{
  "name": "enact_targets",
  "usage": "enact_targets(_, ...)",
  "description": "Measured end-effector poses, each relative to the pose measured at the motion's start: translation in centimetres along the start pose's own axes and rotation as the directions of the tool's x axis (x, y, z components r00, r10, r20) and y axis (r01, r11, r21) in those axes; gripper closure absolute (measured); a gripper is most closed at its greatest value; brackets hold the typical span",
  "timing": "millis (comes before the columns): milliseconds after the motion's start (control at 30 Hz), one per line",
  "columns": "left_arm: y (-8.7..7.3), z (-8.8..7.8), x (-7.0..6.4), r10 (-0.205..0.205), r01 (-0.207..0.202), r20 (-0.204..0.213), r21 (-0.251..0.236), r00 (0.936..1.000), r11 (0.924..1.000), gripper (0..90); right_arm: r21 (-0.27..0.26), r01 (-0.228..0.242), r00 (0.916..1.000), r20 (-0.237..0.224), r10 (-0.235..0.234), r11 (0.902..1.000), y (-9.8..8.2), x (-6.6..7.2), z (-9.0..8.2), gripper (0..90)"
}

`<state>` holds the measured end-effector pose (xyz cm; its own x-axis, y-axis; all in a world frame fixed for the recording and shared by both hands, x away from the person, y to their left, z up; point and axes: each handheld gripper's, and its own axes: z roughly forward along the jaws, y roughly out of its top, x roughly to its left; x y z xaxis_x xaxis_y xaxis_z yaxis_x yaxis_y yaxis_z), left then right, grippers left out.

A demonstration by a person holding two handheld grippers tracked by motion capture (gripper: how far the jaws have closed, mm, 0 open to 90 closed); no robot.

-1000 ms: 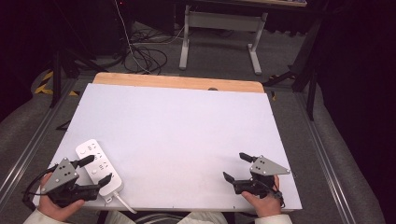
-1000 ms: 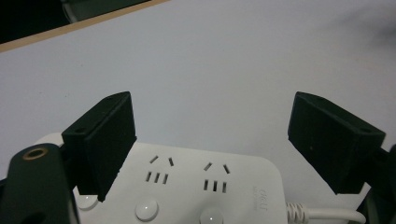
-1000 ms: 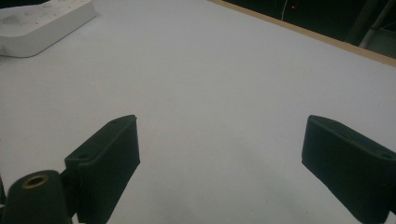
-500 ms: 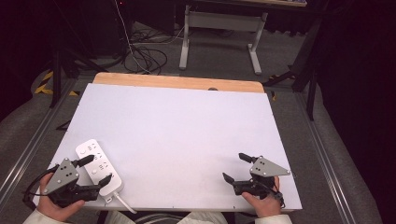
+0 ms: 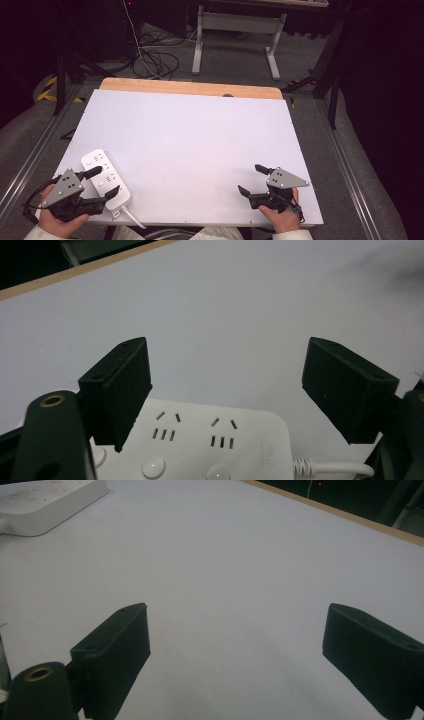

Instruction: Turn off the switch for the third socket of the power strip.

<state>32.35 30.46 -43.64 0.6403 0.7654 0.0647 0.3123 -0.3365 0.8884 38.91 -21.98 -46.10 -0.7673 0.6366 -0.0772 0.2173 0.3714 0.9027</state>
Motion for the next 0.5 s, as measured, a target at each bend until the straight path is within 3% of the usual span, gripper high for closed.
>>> enact_targets(500,1.9,-0.7,0.8,-0.003,0.004,-0.024,0.03,0.9997,0.9995,24.3,0.006,-0.008,1.0,-0.005,0.008,1.0,0.0,0.0,0.2,12.1)
